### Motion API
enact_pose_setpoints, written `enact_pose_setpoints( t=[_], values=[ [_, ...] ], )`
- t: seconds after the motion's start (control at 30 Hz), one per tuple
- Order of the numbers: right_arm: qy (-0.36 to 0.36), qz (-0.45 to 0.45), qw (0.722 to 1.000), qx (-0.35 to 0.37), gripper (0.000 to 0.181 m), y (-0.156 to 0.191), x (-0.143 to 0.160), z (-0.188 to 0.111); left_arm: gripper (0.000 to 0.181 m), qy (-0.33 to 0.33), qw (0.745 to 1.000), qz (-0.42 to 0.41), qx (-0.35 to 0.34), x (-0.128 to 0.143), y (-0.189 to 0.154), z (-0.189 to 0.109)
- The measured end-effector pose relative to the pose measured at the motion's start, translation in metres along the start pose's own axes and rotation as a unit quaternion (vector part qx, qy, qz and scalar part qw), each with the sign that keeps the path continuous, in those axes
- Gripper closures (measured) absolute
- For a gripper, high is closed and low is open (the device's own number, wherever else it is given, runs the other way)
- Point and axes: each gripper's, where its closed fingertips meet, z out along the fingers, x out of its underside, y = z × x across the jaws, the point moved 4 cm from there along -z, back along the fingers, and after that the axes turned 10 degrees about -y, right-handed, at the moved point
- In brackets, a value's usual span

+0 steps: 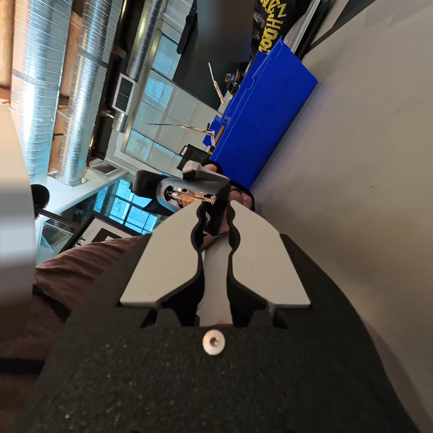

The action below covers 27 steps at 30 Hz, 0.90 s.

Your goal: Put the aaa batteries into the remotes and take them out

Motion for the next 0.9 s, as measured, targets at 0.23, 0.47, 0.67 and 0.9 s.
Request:
enact_pose_setpoints(
  t=[0.23,0.47,0.67,0.9],
  values=[
    [-0.008,-0.014,1.000,0.008,0.152,-0.004,0.000,0.002,0.122,-0.020,1.000,-0.014,-0.010,-0.007,0.005,-0.004],
    [-0.016,-0.277,0.954,0.113,0.131,0.011,-0.011,0.002,0.122,-0.009,1.000,-0.004,-0.006,-0.004,0.003,-0.002],
    [0.059,-0.472,0.873,0.110,0.139,0.038,0.016,0.024,0.122,0.004,1.000,-0.017,0.003,0.001,0.001,0.000],
    [0.085,-0.465,0.877,0.088,0.170,0.033,0.027,0.025,0.121,0.004,0.999,-0.029,0.026,0.000,-0.005,0.001]
  ],
)
